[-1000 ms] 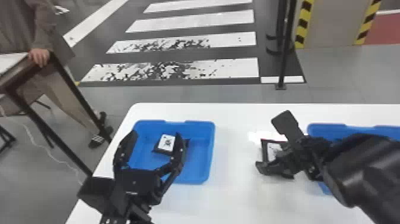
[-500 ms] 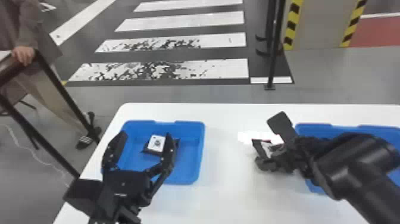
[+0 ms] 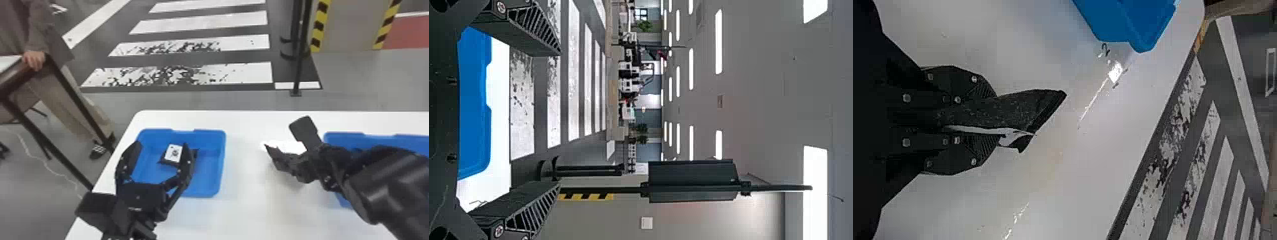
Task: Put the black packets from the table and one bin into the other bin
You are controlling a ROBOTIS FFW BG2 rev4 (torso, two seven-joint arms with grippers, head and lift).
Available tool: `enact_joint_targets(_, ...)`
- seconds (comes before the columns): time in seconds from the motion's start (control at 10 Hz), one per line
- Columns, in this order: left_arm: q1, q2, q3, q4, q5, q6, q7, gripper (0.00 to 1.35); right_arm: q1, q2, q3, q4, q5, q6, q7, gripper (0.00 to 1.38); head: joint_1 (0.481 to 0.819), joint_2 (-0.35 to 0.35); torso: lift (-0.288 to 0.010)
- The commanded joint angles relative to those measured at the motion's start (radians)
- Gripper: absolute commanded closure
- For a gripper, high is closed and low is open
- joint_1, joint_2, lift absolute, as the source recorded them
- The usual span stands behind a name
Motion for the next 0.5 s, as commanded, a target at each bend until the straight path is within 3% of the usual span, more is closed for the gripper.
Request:
enact_joint_targets(0.0,0.002,0.000,0.002,0.000,0.000,-0.005,0.000,0.10,0.064,-0.002,-0.094,-0.117,0.055,-0.028,-0.009,1.13,0.695,0.211,-0.110)
enact_joint_targets(0.3,0.005,-0.006,0.010,0.000,-0.002,-0.017,0.000,0.10,0.319,0.017,-0.473,-0.483,0.231,0.044,-0.012,1.13,0.695,0.151,-0.110)
enact_joint_targets(0.4,0.007,-0.009,0.018,0.000,-0.002,-0.017,0.000,0.10,0.378,0.021,-0.558,-0.537,0.249,0.071,-0.012,1.13,0.695,0.086,-0.110)
